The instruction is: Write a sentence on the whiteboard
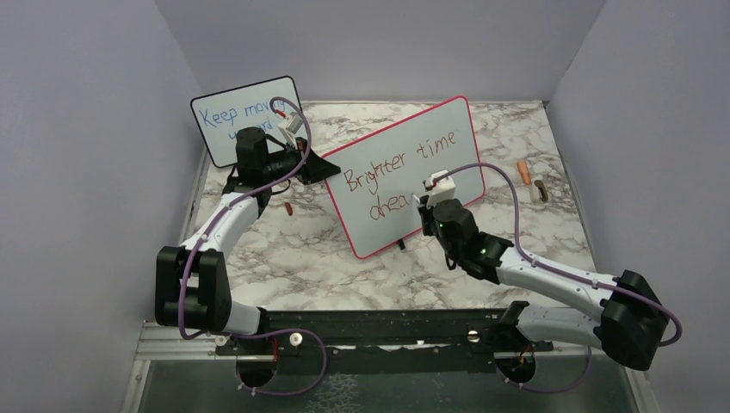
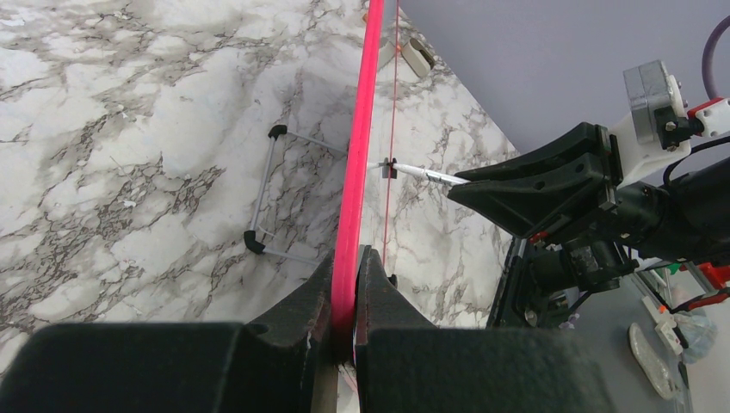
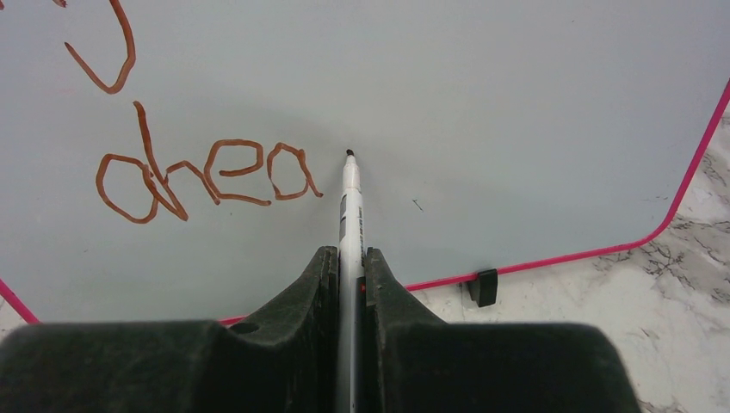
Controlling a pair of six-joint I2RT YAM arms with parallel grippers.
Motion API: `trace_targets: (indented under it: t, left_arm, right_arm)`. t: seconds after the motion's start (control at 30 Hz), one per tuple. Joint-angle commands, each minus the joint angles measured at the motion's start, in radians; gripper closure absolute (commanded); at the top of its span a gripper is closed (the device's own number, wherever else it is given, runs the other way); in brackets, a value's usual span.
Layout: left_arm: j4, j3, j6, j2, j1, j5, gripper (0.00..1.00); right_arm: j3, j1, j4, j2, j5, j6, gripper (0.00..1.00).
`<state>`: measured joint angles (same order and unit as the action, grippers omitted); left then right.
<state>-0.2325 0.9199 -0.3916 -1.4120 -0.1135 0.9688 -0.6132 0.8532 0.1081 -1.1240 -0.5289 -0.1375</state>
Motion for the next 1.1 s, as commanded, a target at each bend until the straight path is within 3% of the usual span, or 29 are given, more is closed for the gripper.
trace_targets:
  t: [0.0, 1.07]
  left_arm:
    - [0.097, -0.010, 0.096, -0.038, -0.002, -0.120, 1.00]
    - [0.099, -0.010, 0.097, -0.038, -0.002, -0.120, 1.00]
  right_arm:
    - [-0.006, -0.011, 0.040, -0.015, 0.018, 0.007, 0.99]
    - [-0.017, -0.015, 0.037, 0.006, 0.126, 0.035, 0.99]
